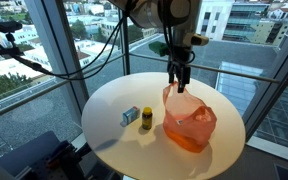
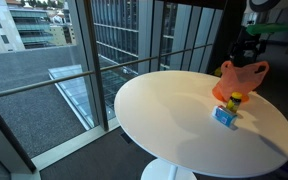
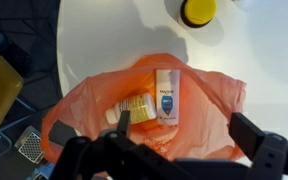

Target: Take the white and orange bottle out of the plastic bag and put it on the table

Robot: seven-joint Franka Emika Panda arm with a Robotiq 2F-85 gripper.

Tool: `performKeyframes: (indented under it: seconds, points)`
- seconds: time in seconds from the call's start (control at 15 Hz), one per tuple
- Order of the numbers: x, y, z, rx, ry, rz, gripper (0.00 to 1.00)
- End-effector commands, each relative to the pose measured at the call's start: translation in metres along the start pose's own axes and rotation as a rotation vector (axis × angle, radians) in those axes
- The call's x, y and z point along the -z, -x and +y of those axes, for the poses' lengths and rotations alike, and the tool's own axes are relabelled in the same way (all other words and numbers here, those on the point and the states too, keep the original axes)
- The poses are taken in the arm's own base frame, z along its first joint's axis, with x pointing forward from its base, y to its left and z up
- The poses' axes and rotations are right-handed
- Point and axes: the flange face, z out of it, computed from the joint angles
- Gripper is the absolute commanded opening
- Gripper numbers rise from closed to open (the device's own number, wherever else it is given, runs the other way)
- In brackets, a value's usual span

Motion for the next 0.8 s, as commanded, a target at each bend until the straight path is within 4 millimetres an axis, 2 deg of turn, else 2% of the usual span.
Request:
performKeyframes:
  seconds: [0.0, 0.27, 0.73]
  points:
    - [-0.006, -0.030, 0.007, -0.050, -0.019, -0.007, 1.00]
    - [-0.019, -0.048, 0.016, -0.066, -0.022, -0.019, 1.00]
    - [-0.035, -0.064, 0.040, -0.104, -0.006, -0.043, 1.00]
